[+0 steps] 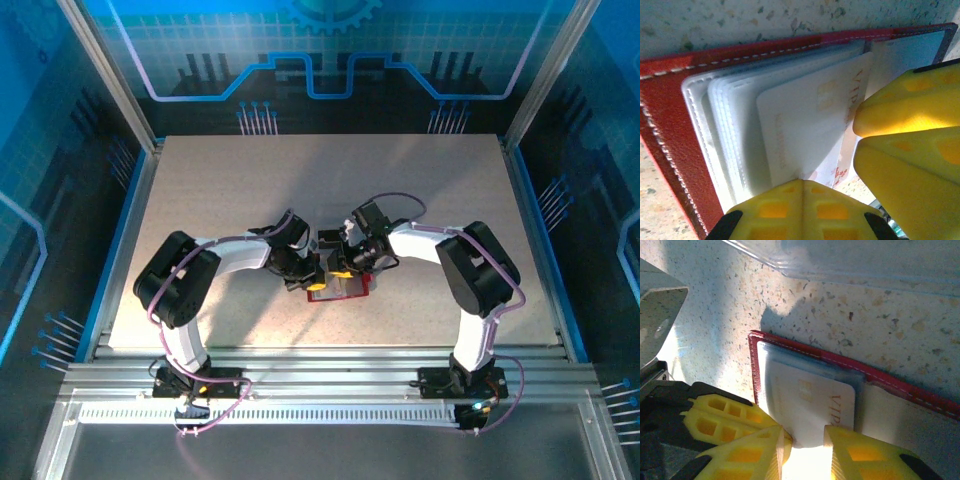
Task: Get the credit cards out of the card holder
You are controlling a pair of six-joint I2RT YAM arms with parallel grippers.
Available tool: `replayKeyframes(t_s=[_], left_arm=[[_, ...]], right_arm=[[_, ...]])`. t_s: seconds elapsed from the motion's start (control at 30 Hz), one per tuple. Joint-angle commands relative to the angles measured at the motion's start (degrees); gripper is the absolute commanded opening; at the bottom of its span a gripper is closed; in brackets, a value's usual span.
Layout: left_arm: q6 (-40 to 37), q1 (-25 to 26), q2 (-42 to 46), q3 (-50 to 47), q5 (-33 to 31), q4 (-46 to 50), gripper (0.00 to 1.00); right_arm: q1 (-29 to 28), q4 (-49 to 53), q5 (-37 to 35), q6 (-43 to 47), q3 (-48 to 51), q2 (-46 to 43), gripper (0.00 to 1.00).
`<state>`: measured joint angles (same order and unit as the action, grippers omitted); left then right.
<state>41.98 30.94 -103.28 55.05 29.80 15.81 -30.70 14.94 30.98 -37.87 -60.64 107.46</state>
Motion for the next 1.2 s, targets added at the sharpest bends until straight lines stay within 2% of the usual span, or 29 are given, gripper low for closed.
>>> replayKeyframes(t_s=[0.0,0.2,0.5,0.7,0.87,1.17], left_arm=[[-0.9,0.3,0.6,0.8,-1.1,2.9,0.00],[-0.9,0.3,0.8,0.6,-1.2,3.0,0.00],[-0.9,0.3,0.8,0.8,-1.2,3.2,0.00],[-1.0,0.3,0.5,0.8,-1.2,3.2,0.00],[-1.0,0.3,0.3,0.7,-1.3,3.2,0.00],[-1.0,0.3,0.1,0.8,-1.1,3.2,0.00]], right_arm=[[-0.2,5.1,-3.4,1.2,0.1,1.7,0.27],[-1.4,11.9,-9.9,3.1,-1.0,-0.3,0.27],[-1.9,13.2,-11.1,3.0,-2.4,-4.2,0.27],[-1.1,7.2,-3.6,-1.1,1.2,-7.2,0.27],[-0.4,-4.5,2.4,-9.5,9.4,-8.5,0.27],[1.8,-12.4,5.5,-13.2,14.1,-4.8,0.26]])
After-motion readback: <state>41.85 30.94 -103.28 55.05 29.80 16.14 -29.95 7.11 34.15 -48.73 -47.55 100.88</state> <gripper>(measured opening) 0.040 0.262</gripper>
